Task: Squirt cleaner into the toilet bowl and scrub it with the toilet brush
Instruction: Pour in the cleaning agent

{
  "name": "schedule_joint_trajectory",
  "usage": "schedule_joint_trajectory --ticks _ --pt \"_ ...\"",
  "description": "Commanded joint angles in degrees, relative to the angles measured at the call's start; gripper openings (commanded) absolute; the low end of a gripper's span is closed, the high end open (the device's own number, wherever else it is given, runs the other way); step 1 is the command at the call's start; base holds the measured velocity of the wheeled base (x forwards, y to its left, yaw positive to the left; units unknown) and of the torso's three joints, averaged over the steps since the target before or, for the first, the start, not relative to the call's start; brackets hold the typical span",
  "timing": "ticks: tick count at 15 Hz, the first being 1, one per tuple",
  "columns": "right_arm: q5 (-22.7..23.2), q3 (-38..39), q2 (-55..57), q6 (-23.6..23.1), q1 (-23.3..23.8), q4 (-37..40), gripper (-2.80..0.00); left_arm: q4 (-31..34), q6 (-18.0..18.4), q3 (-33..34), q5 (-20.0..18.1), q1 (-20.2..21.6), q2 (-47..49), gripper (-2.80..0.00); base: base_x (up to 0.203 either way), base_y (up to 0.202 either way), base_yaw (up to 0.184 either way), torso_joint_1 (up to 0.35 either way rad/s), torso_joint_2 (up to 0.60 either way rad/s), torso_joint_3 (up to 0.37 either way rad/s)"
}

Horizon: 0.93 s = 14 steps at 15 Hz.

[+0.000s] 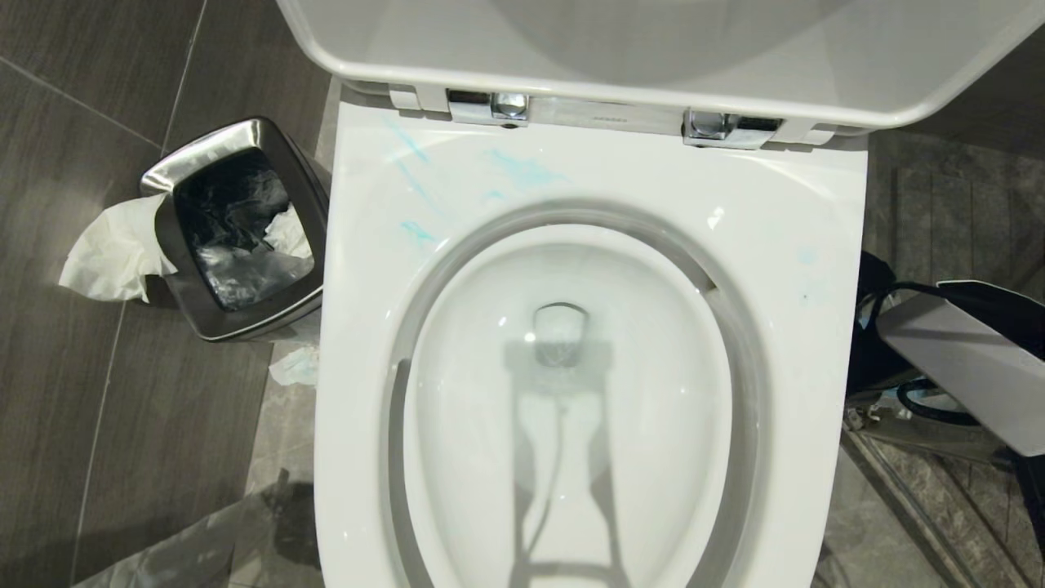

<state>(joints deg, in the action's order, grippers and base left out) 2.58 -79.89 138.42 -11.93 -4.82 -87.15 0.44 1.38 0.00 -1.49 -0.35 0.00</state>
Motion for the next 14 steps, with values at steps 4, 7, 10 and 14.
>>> schedule_joint_trajectory --ticks 4,7,10,14 --pt "0.22 -3.09 3.10 -0.63 0.05 -0.51 0.00 0.00 0.03 0.09 -0.01 0.00 0.09 -2.80 0.000 0.000 0.000 0.000 0.00 0.000" --pt "0.23 -6.58 4.74 -1.62 0.05 -0.51 0.00 0.00 0.03 0.09 -0.01 0.00 0.09 -2.80 0.000 0.000 0.000 0.000 0.00 0.000" --pt "0.23 -10.89 6.51 -3.35 0.07 -0.51 0.00 0.00 0.03 0.09 0.02 0.00 0.09 -2.80 0.000 0.000 0.000 0.000 0.00 0.000" --pt "0.38 -12.53 7.40 -3.45 0.07 -0.51 0.00 0.00 0.03 0.09 -0.01 0.00 0.09 -2.80 0.000 0.000 0.000 0.000 0.00 0.000"
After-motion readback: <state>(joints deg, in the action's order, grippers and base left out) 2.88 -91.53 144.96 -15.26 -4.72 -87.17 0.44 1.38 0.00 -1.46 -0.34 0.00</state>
